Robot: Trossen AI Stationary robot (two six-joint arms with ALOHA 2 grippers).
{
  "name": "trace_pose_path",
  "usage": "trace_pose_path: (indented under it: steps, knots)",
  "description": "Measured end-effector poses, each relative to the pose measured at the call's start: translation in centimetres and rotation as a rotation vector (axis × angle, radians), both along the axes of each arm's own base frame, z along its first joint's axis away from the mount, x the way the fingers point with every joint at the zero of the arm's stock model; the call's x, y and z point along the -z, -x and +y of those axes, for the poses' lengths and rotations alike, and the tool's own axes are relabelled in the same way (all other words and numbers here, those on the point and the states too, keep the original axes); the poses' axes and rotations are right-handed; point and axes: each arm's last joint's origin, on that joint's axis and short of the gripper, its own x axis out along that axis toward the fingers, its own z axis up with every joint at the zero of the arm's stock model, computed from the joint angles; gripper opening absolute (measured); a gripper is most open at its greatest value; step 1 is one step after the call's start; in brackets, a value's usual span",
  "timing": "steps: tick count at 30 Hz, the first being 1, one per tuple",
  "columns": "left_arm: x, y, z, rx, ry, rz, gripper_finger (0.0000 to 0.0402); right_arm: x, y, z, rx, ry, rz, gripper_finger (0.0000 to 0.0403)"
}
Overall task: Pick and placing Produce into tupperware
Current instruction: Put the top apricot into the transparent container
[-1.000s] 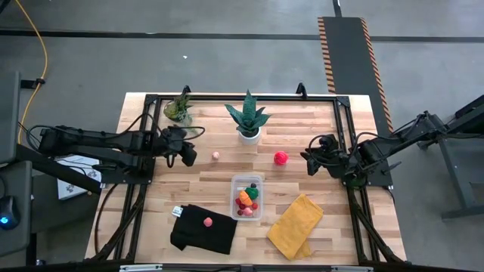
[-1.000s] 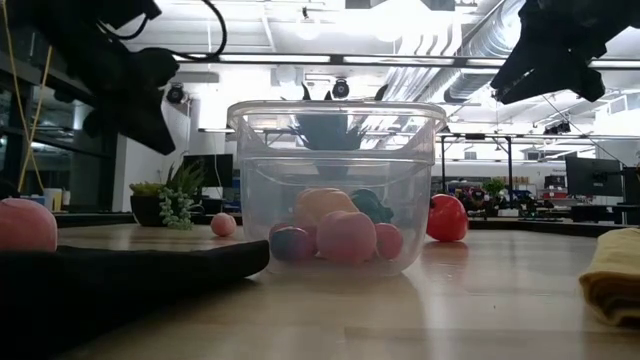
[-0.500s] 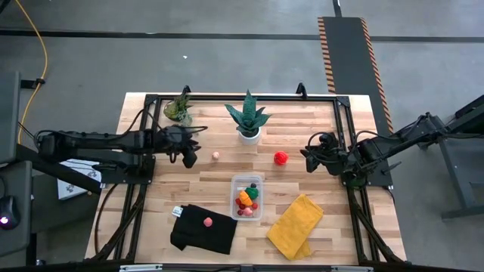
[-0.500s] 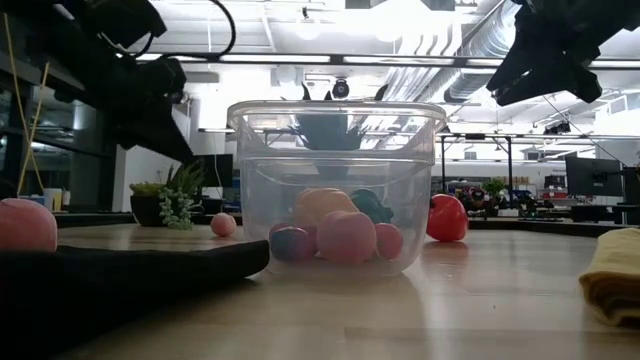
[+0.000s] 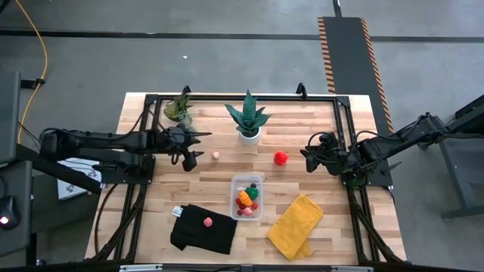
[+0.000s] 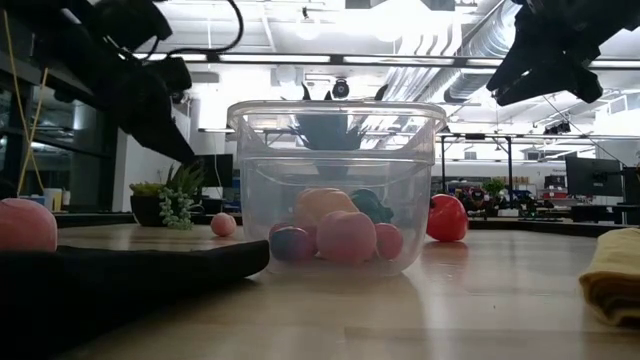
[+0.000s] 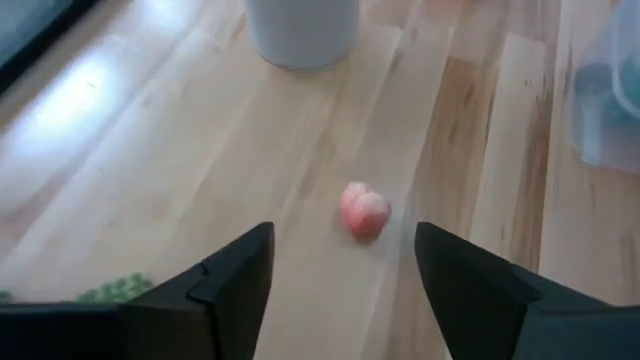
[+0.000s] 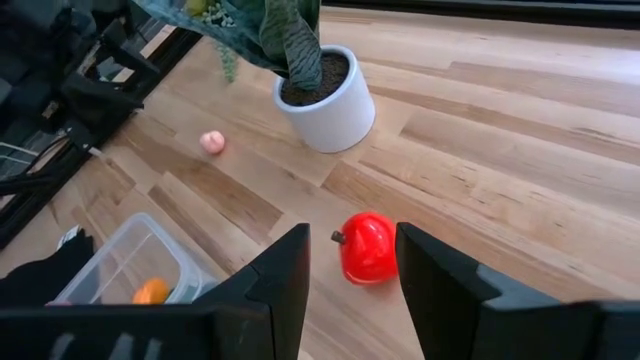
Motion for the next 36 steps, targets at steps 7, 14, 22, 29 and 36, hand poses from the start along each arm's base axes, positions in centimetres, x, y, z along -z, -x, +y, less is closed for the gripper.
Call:
trace_pose_path:
  steps: [7, 14, 22, 29, 36]
  knots:
    - [1.7, -1.9, 0.5, 0.015, 0.02, 0.033, 0.0236, 0.0, 0.0, 0.0, 0.012, -0.015, -0.009, 0.0141]
    - [3.7, -3.2, 0.8, 0.063, 0.058, 0.084, 0.0221, 0.0, 0.0, 0.0, 0.018, -0.023, -0.015, 0.0141]
    - [4.7, -3.8, 1.0, 0.066, 0.064, 0.1, 0.0226, 0.0, 0.0, 0.0, 0.019, -0.032, -0.017, 0.0141]
    - [4.5, -4.2, 1.1, 0.065, 0.047, 0.057, 0.0263, 0.0, 0.0, 0.0, 0.021, -0.034, -0.018, 0.0141]
    - [5.1, -4.4, 1.2, 0.065, 0.055, 0.081, 0.03, 0.0, 0.0, 0.0, 0.021, -0.034, -0.018, 0.0141]
